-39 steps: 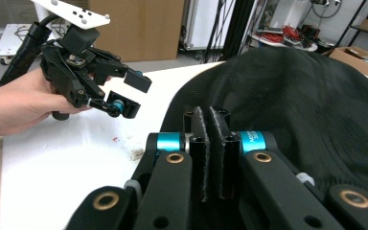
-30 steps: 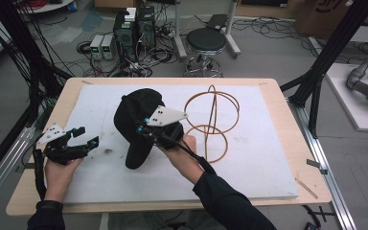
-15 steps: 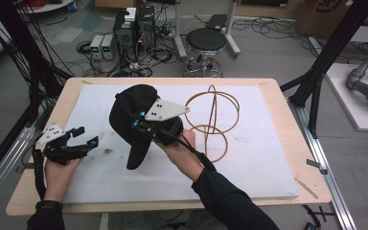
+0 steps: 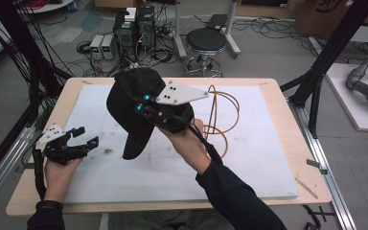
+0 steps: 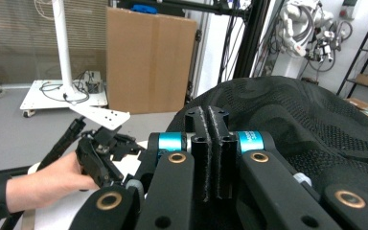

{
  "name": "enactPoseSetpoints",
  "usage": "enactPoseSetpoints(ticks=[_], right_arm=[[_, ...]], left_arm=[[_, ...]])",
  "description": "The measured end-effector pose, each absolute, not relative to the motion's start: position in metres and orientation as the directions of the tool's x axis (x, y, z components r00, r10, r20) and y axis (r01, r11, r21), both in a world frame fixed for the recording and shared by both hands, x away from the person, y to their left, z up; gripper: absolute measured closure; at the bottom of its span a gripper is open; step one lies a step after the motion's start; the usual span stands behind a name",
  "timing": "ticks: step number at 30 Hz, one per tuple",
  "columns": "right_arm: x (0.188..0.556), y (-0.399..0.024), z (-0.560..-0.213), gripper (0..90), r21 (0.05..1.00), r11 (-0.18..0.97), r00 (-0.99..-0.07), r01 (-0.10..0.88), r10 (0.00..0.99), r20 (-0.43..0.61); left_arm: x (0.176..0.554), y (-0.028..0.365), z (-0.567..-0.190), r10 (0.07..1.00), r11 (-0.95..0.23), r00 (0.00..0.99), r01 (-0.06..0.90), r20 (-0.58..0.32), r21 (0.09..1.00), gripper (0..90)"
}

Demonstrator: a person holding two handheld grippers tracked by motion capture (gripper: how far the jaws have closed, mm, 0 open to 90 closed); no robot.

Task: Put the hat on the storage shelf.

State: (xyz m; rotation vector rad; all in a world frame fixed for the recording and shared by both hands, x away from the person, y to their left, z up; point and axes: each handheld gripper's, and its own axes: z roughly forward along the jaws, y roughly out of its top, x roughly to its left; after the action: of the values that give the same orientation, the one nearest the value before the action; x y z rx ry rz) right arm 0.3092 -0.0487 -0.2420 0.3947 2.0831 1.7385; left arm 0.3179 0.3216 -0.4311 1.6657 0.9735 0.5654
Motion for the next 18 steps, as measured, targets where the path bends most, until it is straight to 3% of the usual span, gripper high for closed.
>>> enactPoseSetpoints(ticks=[18], right_arm=[[0.314,-0.110,-0.199,89.4,0.991,0.105,-0.817,-0.080,0.562,-0.126]], left_arm=[[0.318,0.321,-0.431,0.826,-0.097,0.554,0.320,-0.103,0.942,23.3]])
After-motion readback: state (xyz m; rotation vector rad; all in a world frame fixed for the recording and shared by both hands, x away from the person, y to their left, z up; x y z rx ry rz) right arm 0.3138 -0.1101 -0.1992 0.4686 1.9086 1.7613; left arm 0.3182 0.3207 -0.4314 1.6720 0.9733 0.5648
